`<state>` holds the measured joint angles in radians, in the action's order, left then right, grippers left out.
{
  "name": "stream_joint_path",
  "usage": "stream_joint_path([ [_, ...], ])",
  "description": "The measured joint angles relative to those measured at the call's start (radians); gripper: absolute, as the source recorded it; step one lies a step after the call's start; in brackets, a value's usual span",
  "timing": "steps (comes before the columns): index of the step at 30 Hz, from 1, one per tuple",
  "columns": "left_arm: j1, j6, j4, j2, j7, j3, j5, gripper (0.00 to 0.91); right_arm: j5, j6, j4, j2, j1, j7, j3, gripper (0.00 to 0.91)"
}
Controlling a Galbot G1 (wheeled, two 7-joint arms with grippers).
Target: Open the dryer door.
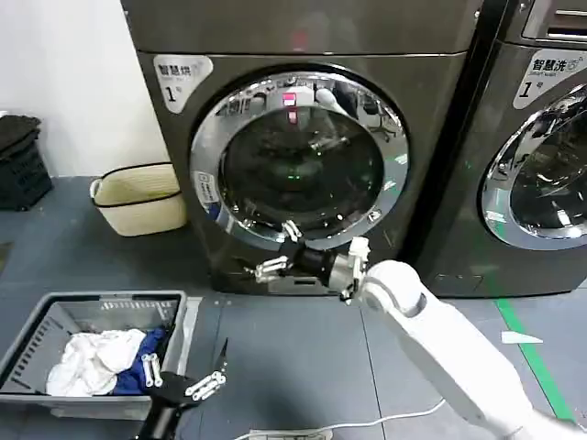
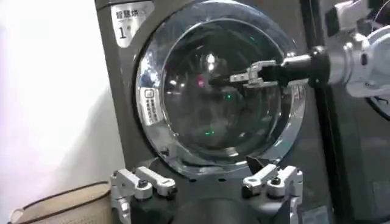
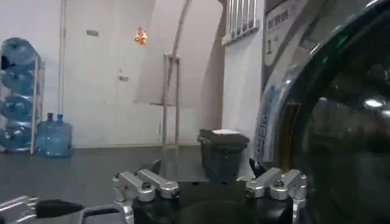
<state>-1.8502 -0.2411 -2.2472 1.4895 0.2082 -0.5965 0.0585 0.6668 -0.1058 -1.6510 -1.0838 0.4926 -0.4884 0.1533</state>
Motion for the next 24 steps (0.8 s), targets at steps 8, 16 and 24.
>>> stream_joint_path([
  [8, 0.002, 0.000, 0.004, 0.001, 0.000, 0.000, 0.000, 0.907, -0.012, 0.012, 0.058, -0.037, -0.055, 0.053, 0.052, 0.907],
  [16, 0.002, 0.000, 0.004, 0.001, 0.000, 0.002, 0.000, 0.907, -0.012, 0.010, 0.118, -0.071, -0.108, 0.059, 0.093, 0.907],
  [24, 0.003, -0.001, 0.006, 0.001, 0.000, 0.003, -0.001, 0.907, -0.013, 0.009, 0.175, -0.105, -0.148, 0.084, 0.125, 0.907],
])
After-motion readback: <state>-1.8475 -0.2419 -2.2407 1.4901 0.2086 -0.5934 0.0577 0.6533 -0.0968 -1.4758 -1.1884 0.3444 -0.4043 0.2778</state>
